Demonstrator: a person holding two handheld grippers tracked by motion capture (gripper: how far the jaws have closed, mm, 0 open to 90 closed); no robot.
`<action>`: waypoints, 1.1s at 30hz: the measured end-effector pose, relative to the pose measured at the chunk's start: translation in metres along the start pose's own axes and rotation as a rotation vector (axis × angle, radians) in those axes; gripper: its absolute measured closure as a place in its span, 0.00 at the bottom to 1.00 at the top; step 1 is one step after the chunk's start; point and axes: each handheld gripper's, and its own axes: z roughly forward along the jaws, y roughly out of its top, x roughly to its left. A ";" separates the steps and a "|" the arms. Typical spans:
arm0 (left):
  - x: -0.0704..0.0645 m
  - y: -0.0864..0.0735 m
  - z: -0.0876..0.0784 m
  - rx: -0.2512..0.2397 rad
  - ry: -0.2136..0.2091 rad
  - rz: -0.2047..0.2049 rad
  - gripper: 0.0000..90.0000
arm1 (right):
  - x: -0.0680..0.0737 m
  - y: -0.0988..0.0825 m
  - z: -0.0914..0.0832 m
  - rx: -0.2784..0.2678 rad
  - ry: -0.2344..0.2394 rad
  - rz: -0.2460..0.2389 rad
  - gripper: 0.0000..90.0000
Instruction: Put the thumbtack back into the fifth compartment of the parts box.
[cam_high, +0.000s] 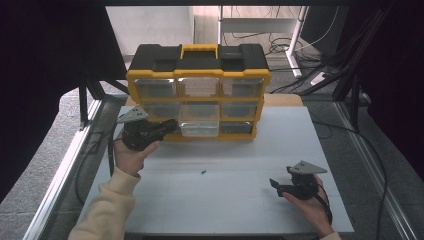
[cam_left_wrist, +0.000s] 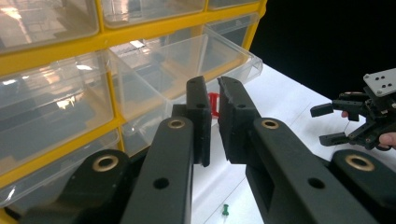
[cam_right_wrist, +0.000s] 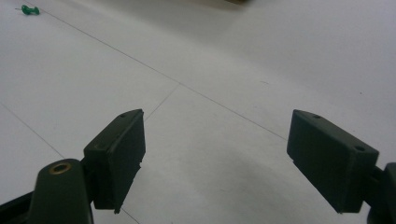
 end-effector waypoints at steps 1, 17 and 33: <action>0.000 0.001 0.001 0.001 -0.003 0.003 0.92 | 0.000 0.000 0.000 0.000 0.000 0.000 0.21; -0.003 0.019 0.027 0.016 -0.012 0.027 0.92 | -0.001 -0.001 0.000 0.006 -0.007 0.010 0.22; -0.001 0.036 0.060 0.051 0.012 0.049 0.92 | -0.001 -0.002 0.001 0.012 -0.005 0.009 0.22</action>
